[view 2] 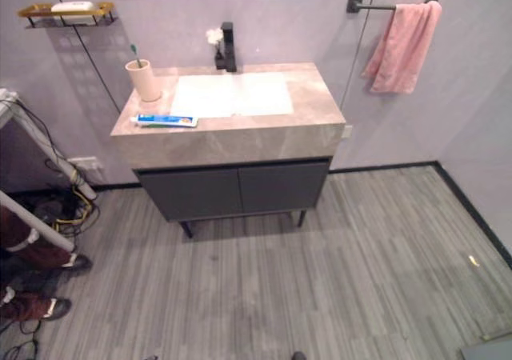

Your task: Put brush and paste in cup on sink, flatten towel.

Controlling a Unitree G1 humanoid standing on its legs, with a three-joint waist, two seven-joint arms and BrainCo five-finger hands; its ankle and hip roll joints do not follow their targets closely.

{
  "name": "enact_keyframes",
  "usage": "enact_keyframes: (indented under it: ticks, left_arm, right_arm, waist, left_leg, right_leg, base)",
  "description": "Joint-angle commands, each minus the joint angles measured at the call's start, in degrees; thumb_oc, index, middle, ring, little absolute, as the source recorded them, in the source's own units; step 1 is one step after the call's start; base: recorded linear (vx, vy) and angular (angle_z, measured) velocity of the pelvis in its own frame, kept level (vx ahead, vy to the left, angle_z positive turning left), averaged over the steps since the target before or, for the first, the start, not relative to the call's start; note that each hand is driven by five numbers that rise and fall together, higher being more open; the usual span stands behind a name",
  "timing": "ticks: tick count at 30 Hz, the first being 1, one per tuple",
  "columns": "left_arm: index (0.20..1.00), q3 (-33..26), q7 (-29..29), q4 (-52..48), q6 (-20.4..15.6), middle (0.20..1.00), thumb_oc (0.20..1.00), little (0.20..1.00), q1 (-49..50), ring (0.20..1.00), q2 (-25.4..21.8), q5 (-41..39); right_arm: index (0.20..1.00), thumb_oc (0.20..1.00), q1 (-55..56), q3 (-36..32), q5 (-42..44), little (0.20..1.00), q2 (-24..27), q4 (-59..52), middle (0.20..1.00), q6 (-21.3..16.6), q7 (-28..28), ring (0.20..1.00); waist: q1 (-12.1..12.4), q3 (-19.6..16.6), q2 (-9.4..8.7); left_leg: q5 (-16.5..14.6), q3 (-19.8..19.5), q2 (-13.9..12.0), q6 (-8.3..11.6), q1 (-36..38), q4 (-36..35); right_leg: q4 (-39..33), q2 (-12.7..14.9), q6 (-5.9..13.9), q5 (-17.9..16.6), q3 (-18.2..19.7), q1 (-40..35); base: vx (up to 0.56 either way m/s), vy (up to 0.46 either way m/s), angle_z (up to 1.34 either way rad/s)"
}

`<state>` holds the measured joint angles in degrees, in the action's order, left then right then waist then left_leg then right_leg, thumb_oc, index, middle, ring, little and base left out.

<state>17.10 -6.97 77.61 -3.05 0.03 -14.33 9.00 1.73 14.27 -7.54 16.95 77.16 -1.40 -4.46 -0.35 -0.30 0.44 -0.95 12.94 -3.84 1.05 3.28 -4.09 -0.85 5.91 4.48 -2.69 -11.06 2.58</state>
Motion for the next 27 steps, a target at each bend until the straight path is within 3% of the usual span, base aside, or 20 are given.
enact_keyframes:
  ticks: [1, 17, 27]
  left_arm:
    - [1.0, -0.4, 0.5, 2.7, -0.3, 1.0, 1.0, 1.0, -0.4, 1.0, 0.4, 0.2]
    - [1.0, -1.5, 2.0, 3.9, 0.4, 1.0, 1.0, 1.0, 1.0, 1.0, 1.9, -1.2]
    - [1.0, -1.2, 2.5, 2.7, 0.2, 1.0, 1.0, 1.0, 1.8, 1.0, 2.5, -2.5]
  right_arm:
    - [1.0, 1.0, -2.1, 2.5, 0.7, 1.0, -1.0, 2.6, 1.0, -0.3, 0.1, 1.0]
    - [1.0, 1.0, -2.3, 4.1, -0.3, 1.0, -1.7, 1.9, 1.0, -0.3, 1.0, 1.0]
    - [1.0, 1.0, -2.8, 1.3, 6.1, 1.0, -1.1, 0.2, 1.0, -1.2, 1.0, 1.0]
  waist:
    - [0.6, -1.4, -3.36]
    - [1.3, -1.8, -3.44]
    - [1.0, -1.4, -3.04]
  left_leg:
    - [1.6, -1.3, 2.0, 0.1, -1.7, -0.9]
    - [1.1, -2.3, 1.6, 0.15, -0.4, 0.0]
    - [-0.1, -2.5, 1.5, -0.28, -1.0, 2.7]
  right_leg:
    - [0.2, 0.7, 1.54, 0.4, 1.4, -1.6]
    - [1.3, 0.3, 1.24, 2.1, -0.1, -3.3]
    - [4.4, 0.3, 0.95, 3.5, 0.2, -2.6]
  base:
    - [0.0, 0.0, 0.0]
    - [0.0, -0.001, 0.0]
    - [0.0, 0.0, 0.0]
